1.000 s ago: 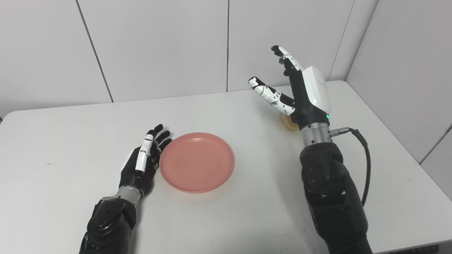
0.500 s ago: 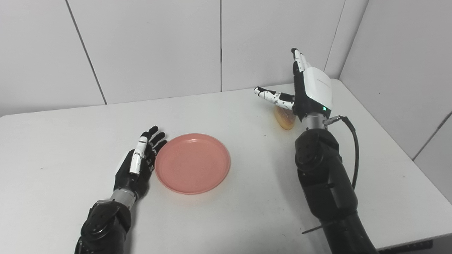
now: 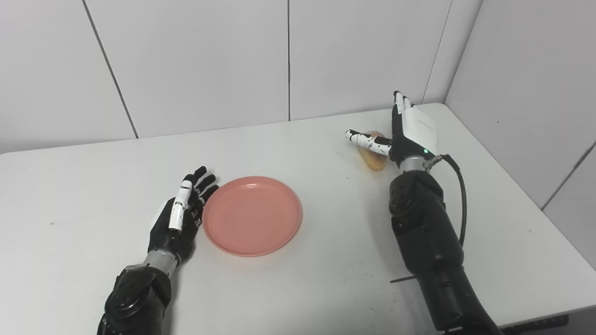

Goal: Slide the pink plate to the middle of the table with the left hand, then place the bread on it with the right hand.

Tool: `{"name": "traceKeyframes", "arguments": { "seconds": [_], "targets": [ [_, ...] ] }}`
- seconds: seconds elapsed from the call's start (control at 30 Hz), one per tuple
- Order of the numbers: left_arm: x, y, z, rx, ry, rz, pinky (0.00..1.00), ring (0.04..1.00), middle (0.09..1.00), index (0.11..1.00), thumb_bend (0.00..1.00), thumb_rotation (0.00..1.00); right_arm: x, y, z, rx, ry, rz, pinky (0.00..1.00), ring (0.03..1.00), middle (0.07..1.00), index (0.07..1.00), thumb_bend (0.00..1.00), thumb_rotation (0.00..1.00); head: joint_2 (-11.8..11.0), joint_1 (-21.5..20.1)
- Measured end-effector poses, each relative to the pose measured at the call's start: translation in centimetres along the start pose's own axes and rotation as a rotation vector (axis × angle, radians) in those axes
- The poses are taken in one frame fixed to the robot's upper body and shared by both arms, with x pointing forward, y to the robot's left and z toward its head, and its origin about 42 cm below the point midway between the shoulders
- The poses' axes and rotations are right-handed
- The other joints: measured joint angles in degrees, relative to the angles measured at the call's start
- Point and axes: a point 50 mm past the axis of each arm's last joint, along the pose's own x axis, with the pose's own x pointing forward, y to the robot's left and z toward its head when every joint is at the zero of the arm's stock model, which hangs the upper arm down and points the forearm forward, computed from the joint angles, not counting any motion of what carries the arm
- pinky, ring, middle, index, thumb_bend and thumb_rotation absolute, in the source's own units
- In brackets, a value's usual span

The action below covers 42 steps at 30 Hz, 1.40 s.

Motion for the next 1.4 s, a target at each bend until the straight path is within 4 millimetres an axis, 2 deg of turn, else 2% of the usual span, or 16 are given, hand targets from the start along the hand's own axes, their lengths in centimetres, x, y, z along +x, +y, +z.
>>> {"name": "traceKeyframes", "arguments": {
  "seconds": [0.23,0.73,0.9,1.13,1.23,1.3,1.33,1.37,1.4],
  "targets": [
    [0.0,0.0,0.0,0.0,0.0,-0.001,0.92,0.918,0.927,0.922,0.34,1.0,1.5,0.9,-0.5,-0.005,0.059,0.04,0.99,1.0,1.0,1.0,0.99,0.71,0.35,0.18],
    [-0.1,0.0,0.1,-0.017,0.004,-0.006,0.92,0.921,0.929,0.923,0.33,1.0,3.3,3.1,-0.5,0.013,0.125,0.113,0.96,1.0,1.0,1.0,0.97,0.67,0.97,0.35],
    [-0.1,0.0,0.2,-0.018,0.006,-0.007,0.92,0.919,0.929,0.925,0.34,1.0,3.5,3.3,-0.3,0.027,0.127,0.128,0.96,1.0,1.0,1.0,0.98,0.67,1.49,0.44],
    [-0.3,-0.1,0.3,-0.019,0.013,-0.009,0.92,0.918,0.928,0.926,0.34,1.0,3.7,4.8,-0.4,-0.006,0.136,0.172,0.97,1.0,1.0,0.999,0.96,0.64,1.85,0.53],
    [-0.3,-0.1,0.4,-0.019,0.016,-0.01,0.93,0.921,0.93,0.928,0.34,1.0,4.0,4.8,-0.2,-0.011,0.137,0.168,0.97,1.0,1.0,1.0,0.95,0.61,1.93,0.62],
    [-0.3,-0.2,0.4,-0.019,0.017,-0.01,0.92,0.917,0.926,0.925,0.34,1.0,4.2,4.6,-0.1,-0.009,0.136,0.162,0.94,0.987,0.99,0.976,0.85,0.51,2.02,0.88],
    [-0.3,-0.2,0.4,-0.019,0.017,-0.01,0.92,0.916,0.927,0.925,0.33,1.0,4.3,4.5,-0.1,-0.008,0.135,0.157,0.91,0.956,0.961,0.933,0.8,0.43,2.02,0.88],
    [-0.4,-0.2,0.4,-0.018,0.017,-0.01,0.92,0.916,0.927,0.925,0.33,1.0,4.3,4.5,-0.1,-0.003,0.134,0.15,0.9,0.953,0.959,0.929,0.8,0.42,2.02,0.88],
    [-0.4,-0.2,0.4,-0.019,0.017,-0.01,0.92,0.917,0.927,0.926,0.34,1.0,4.3,4.5,0.0,-0.002,0.133,0.146,0.75,0.845,0.871,0.861,0.77,0.36,2.11,0.79]
  ]
}}
